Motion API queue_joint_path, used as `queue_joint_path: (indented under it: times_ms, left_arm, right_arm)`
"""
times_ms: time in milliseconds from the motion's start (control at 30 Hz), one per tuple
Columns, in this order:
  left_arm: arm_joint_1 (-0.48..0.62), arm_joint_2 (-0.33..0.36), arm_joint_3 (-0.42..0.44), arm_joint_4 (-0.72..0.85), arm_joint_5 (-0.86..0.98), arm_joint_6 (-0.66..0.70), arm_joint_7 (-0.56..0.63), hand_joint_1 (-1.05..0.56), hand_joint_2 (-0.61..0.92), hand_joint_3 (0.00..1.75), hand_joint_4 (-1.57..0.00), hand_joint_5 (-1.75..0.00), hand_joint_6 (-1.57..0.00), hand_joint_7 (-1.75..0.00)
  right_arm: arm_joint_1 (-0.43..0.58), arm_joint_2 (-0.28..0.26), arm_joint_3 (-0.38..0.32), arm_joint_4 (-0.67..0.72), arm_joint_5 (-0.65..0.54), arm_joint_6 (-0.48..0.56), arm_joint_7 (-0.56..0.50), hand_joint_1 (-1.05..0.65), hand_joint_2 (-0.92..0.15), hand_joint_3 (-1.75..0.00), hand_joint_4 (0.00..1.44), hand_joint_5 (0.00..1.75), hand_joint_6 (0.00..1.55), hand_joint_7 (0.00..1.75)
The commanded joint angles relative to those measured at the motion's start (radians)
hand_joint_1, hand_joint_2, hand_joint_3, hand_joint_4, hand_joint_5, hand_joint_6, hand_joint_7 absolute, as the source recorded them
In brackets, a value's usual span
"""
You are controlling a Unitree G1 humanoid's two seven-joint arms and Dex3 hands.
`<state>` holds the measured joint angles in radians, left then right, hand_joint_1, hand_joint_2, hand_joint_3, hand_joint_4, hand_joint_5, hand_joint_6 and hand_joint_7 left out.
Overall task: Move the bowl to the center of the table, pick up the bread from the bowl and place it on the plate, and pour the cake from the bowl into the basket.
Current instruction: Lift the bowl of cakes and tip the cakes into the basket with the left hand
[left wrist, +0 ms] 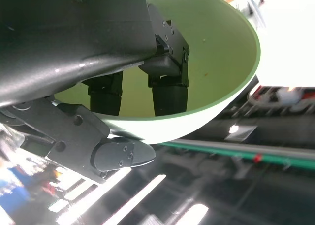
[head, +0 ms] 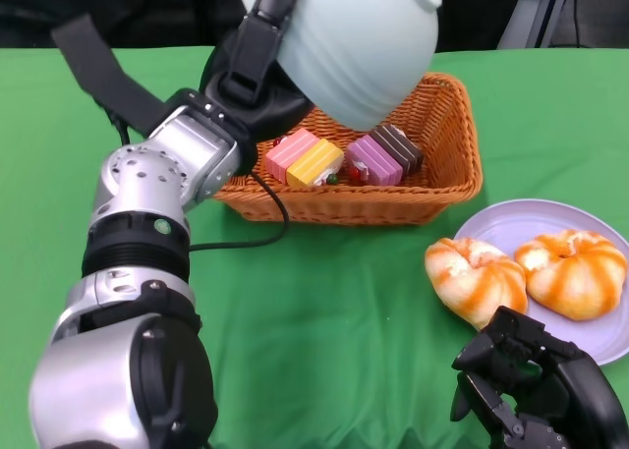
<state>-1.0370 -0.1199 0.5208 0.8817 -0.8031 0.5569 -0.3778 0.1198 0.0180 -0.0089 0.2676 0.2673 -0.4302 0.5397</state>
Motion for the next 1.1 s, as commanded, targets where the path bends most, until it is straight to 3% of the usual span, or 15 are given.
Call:
queue_joint_path:
  times_ms: [33,100,300,633,967,1100]
  left_arm:
    - [0.024,0.019,-0.037,-0.054,0.029,-0.049,-0.08,-0.16,0.85,0.7,-0.57,-1.73,-0.54,-1.65]
    - [0.042,0.021,-0.079,-0.087,0.07,-0.11,-0.144,-0.15,0.76,0.92,-0.58,-1.69,-0.6,-1.6]
    - [0.087,0.036,-0.212,-0.149,0.245,-0.361,-0.233,-0.12,0.63,1.19,-0.75,-1.61,-0.76,-1.48]
    - [0.145,0.066,-0.312,-0.142,0.437,-0.685,-0.228,-0.08,0.57,1.19,-0.75,-1.64,-0.75,-1.47]
    - [0.187,0.121,-0.384,-0.085,0.661,-1.101,-0.089,-0.06,0.53,1.22,-0.79,-1.56,-0.79,-1.45]
    - [0.211,0.162,-0.416,-0.058,0.78,-1.274,0.016,-0.08,0.63,1.02,-0.76,-1.62,-0.77,-1.42]
  right_arm:
    - [-0.003,-0.011,-0.003,0.007,0.007,-0.004,0.0,-0.11,-0.65,-0.8,0.63,1.66,0.58,1.36]
    - [-0.005,-0.014,-0.001,0.004,-0.005,0.0,-0.009,-0.12,-0.65,-0.81,0.64,1.66,0.58,1.36]
    - [-0.03,-0.013,-0.005,0.017,-0.017,-0.012,-0.022,-0.14,-0.63,-0.82,0.66,1.65,0.59,1.35]
    - [-0.046,-0.005,-0.002,0.005,-0.022,0.003,-0.052,-0.14,-0.61,-0.88,0.7,1.61,0.61,1.35]
    - [-0.046,-0.009,0.003,-0.013,-0.03,0.007,-0.068,-0.11,-0.59,-0.95,0.68,1.62,0.61,1.36]
    - [-0.045,-0.013,0.003,-0.022,-0.03,0.03,-0.072,-0.09,-0.59,-0.96,0.69,1.61,0.62,1.36]
